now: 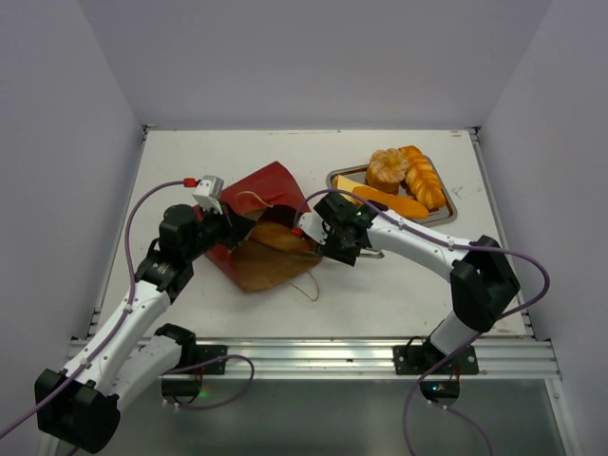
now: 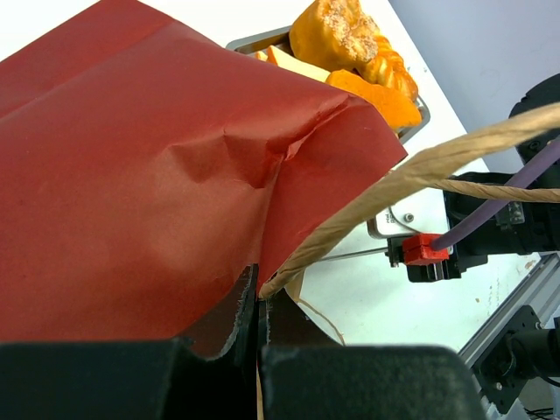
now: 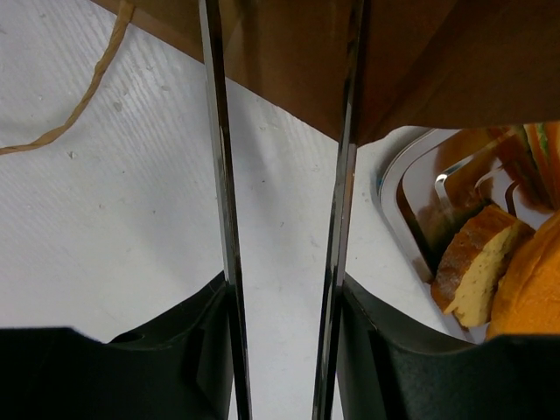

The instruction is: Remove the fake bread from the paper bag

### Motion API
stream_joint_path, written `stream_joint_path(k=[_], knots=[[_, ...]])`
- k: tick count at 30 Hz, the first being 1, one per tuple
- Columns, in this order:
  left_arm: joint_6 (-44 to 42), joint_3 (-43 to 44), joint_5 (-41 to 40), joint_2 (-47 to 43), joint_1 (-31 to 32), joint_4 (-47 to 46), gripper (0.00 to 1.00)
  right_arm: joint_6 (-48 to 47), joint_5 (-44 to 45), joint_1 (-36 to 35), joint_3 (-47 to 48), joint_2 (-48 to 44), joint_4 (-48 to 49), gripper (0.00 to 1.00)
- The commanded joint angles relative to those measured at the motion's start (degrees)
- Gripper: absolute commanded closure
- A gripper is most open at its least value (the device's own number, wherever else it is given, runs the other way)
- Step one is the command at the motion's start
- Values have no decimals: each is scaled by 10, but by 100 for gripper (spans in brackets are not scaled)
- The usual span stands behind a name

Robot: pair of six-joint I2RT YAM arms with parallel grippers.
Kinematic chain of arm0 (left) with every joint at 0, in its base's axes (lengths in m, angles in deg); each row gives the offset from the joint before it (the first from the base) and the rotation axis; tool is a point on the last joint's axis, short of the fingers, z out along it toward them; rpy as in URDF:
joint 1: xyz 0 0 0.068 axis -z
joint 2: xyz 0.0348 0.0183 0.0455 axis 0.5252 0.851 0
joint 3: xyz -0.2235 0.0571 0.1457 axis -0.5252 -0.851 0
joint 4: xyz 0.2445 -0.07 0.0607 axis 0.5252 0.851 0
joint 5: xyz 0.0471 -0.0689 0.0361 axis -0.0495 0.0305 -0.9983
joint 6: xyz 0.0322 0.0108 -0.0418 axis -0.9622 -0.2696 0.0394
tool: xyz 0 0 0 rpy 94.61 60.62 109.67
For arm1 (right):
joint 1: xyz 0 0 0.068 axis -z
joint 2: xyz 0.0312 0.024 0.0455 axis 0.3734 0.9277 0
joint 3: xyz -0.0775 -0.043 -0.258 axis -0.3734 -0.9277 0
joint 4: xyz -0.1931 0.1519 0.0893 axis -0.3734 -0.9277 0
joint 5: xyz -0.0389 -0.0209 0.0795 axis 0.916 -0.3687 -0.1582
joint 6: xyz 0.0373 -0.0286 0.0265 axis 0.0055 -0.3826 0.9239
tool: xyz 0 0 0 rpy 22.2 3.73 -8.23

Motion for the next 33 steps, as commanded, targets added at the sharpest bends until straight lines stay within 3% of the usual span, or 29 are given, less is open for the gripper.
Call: stream_joint_path(k=[1,4,8,33], knots=[[11,17,11,-13,2,-15,100,8,-4,3,22,-4,12,72],[11,16,9,-14,2,-14,100,6,-4,4,20,-13,12,91],[10,17,3,-9,2,-14,100,3,-6,10,14,-44,12,99],[53,67,-173,57,-7,-1,100,-75,-66,29,-82,-296,-70,100]])
